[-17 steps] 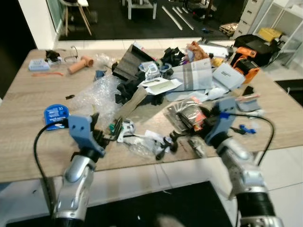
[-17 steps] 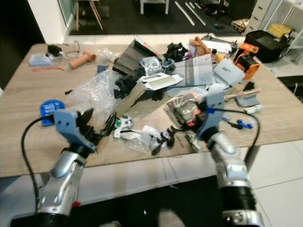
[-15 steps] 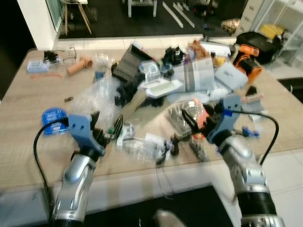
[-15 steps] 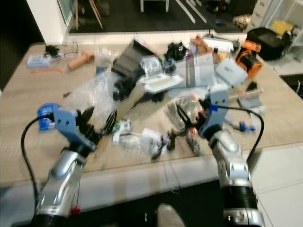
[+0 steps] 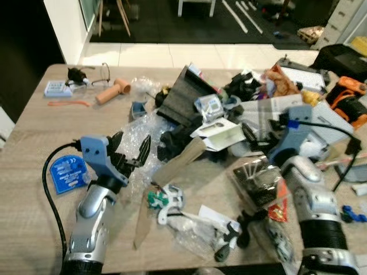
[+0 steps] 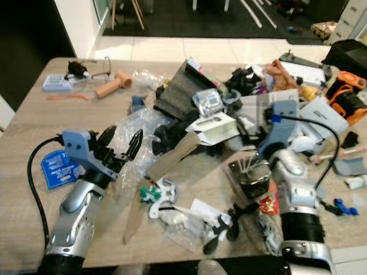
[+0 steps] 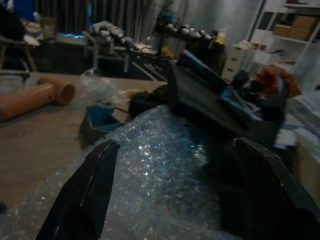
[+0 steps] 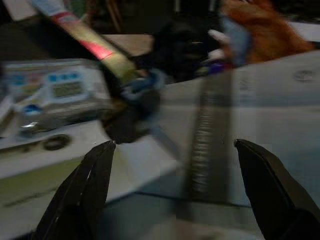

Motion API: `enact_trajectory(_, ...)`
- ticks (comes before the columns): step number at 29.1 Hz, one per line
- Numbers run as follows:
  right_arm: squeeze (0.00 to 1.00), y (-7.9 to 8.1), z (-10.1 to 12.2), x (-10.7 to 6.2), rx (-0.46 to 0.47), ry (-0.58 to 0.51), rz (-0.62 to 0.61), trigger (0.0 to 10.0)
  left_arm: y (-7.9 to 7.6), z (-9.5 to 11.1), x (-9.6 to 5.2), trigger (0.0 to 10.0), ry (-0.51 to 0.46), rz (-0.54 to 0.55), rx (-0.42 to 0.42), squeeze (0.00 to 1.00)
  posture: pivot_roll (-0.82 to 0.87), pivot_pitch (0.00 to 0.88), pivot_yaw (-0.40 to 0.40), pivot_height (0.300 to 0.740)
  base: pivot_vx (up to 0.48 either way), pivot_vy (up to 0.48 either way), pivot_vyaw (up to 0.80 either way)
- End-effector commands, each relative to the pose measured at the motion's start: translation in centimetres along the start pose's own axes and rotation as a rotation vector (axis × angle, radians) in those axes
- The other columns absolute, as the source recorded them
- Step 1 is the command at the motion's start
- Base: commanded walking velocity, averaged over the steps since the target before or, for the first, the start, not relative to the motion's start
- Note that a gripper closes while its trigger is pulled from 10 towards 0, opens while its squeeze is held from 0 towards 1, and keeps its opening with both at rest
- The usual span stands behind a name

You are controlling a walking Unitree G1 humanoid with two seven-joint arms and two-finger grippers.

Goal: Picking trash to rubbish bin

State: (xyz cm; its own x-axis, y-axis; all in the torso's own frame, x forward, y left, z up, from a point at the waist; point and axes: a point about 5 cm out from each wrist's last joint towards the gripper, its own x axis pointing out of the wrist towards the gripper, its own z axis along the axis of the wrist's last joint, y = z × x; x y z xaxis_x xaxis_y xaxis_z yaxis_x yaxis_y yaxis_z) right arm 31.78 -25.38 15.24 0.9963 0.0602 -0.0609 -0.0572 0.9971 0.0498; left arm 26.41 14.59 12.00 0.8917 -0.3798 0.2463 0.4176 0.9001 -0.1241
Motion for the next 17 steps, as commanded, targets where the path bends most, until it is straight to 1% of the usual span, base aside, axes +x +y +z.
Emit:
enact_trajectory(1,0.0,-0.7,-0.2,-0.2,0.058,0.06,-0.001,10.0,0.0,0.0,-0.4,10.0,0.001,-0.044,0.013,0.0,-0.09,0.0,-0.037,0.74,0.0,0.0,0.0)
enact_trajectory(2,0.0,-0.7,-0.2,-0.2,0.058,0.06,-0.001,10.0,0.0,0.0,-0.4,10.0,0.001,-0.044,0.013,0.0,-0.09,0.0,-0.037,0.74,0.0,0.0,0.0)
enact_trajectory(5,0.0,-1.8,0.1,-0.7,0.106,0.163,0.068,10.0,-0.3,0.2,-0.6,10.0,0.008,-0.145,0.05,0.0,-0.09,0.0,-0.037,0.74,0.0,0.0,0.0)
enact_trajectory(6,0.0,-2.0,0.2,-1.0,0.101,0.202,0.095,10.0,-0.5,0.2,-0.8,10.0,0.016,-0.177,0.058,0.0,-0.1,0.0,-0.036,0.74,0.0,0.0,0.0)
enact_trajectory(7,0.0,-2.0,0.2,-1.0,0.101,0.202,0.095,10.0,-0.5,0.2,-0.8,10.0,0.016,-0.177,0.058,0.0,-0.1,0.0,-0.036,0.74,0.0,0.0,0.0)
enact_trajectory(8,0.0,-2.1,0.2,-1.2,0.103,0.245,0.121,10.0,-0.6,0.2,-0.9,10.0,0.021,-0.201,0.065,0.0,-0.1,0.0,-0.036,0.74,0.0,0.0,0.0)
enact_trajectory(10,0.0,-2.5,0.0,-2.0,0.11,0.371,0.147,10.0,-0.8,0.2,-1.1,10.0,0.035,-0.244,0.093,0.0,-0.09,0.0,-0.036,0.74,0.0,0.0,0.0)
enact_trajectory(12,0.0,-2.5,0.0,-2.0,0.11,0.371,0.147,10.0,-0.8,0.2,-1.1,10.0,0.035,-0.244,0.093,0.0,-0.09,0.0,-0.036,0.74,0.0,0.0,0.0)
enact_trajectory(13,0.0,-2.6,-0.1,-2.3,0.114,0.405,0.15,10.0,-0.8,0.3,-1.2,10.0,0.037,-0.255,0.103,0.0,-0.09,0.0,-0.036,0.74,0.0,0.0,0.0)
enact_trajectory(15,0.0,-3.7,0.1,-2.6,0.13,0.425,0.092,10.0,-1.0,0.4,-1.4,10.0,0.035,-0.299,0.132,0.0,-0.1,0.0,-0.032,0.74,0.0,0.0,0.0)
enact_trajectory(17,0.0,-3.7,0.1,-2.6,0.13,0.425,0.092,10.0,-1.0,0.4,-1.4,10.0,0.035,-0.299,0.132,0.0,-0.1,0.0,-0.032,0.74,0.0,0.0,0.0)
